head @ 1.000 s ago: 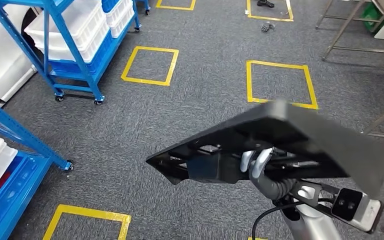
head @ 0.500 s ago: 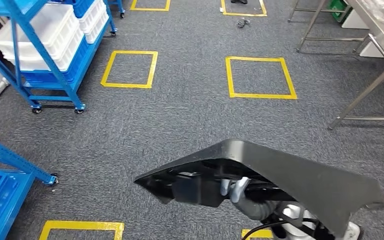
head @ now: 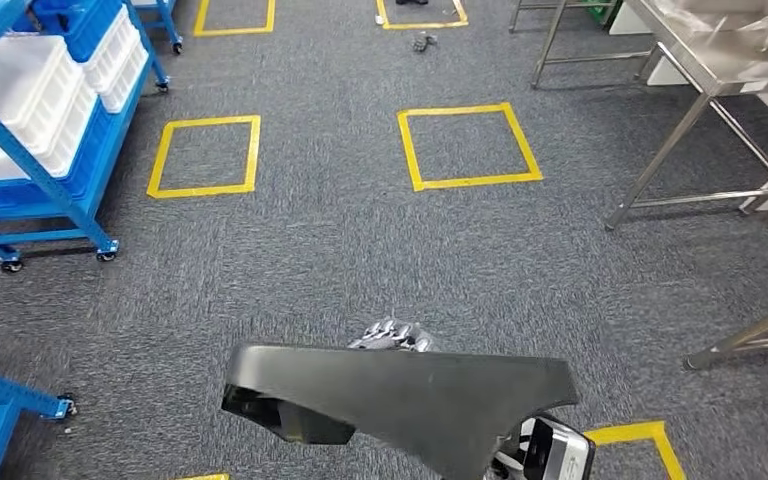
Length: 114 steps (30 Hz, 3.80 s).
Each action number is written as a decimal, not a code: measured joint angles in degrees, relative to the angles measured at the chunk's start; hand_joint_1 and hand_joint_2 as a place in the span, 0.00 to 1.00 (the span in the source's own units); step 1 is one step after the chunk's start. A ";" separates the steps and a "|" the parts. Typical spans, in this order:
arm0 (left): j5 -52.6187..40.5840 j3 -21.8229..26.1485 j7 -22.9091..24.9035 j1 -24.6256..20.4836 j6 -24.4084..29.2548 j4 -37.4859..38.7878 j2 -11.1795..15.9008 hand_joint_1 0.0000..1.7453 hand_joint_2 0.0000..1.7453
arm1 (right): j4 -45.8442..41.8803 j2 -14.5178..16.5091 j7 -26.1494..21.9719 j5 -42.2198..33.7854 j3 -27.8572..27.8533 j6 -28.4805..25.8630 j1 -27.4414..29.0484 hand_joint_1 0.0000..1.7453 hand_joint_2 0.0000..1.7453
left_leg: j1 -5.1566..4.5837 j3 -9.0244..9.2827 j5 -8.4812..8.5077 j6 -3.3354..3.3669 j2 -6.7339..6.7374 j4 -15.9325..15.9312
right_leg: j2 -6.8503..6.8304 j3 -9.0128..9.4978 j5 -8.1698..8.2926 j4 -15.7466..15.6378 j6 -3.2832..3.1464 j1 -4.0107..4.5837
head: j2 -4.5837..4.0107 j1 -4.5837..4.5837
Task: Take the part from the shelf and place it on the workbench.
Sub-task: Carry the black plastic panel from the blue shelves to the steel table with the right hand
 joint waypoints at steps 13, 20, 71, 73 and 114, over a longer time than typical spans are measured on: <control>0.17 0.82 -0.54 0.42 1.28 -0.01 -0.43 0.00 1.00 | -3.75 -0.76 -0.10 -3.83 0.74 -1.95 0.31 1.00 1.00 | -0.35 1.00 0.03 1.73 5.83 -0.96 | -6.70 -2.09 -0.58 3.70 1.58 -0.28 | 0.00 0.34; -0.65 0.95 0.03 0.23 1.29 0.00 -0.90 0.00 1.00 | -4.27 -1.53 -0.16 1.57 0.21 -5.86 0.34 1.00 1.00 | -0.27 0.34 -2.72 -0.12 5.08 2.08 | -6.08 0.65 0.52 -1.77 -0.38 0.07 | -0.01 0.20; -1.25 3.24 -1.31 1.18 1.16 0.01 -1.84 0.00 1.00 | -16.24 -15.90 -0.25 -7.46 -14.75 3.14 12.38 1.00 1.00 | -0.29 1.14 -0.39 2.48 4.45 -1.07 | -4.78 -7.88 -6.06 14.73 3.09 -0.88 | 0.00 0.44; -1.31 3.31 -1.31 1.14 1.05 0.01 -1.85 0.00 1.00 | -16.73 -16.26 -0.23 -7.14 -15.29 2.52 12.62 1.00 1.00 | -0.29 1.64 -0.75 2.23 5.52 -1.07 | -5.91 -4.31 -2.07 7.78 2.98 -0.92 | 0.00 0.45; -0.73 4.91 -1.13 0.76 0.32 0.01 -2.14 0.00 1.00 | -17.19 -15.25 -0.11 -5.02 -14.58 -1.34 13.56 1.00 1.00 | -0.21 0.98 -3.69 -0.46 5.13 2.29 | -5.65 1.29 0.02 -1.67 0.52 -0.94 | 0.00 0.40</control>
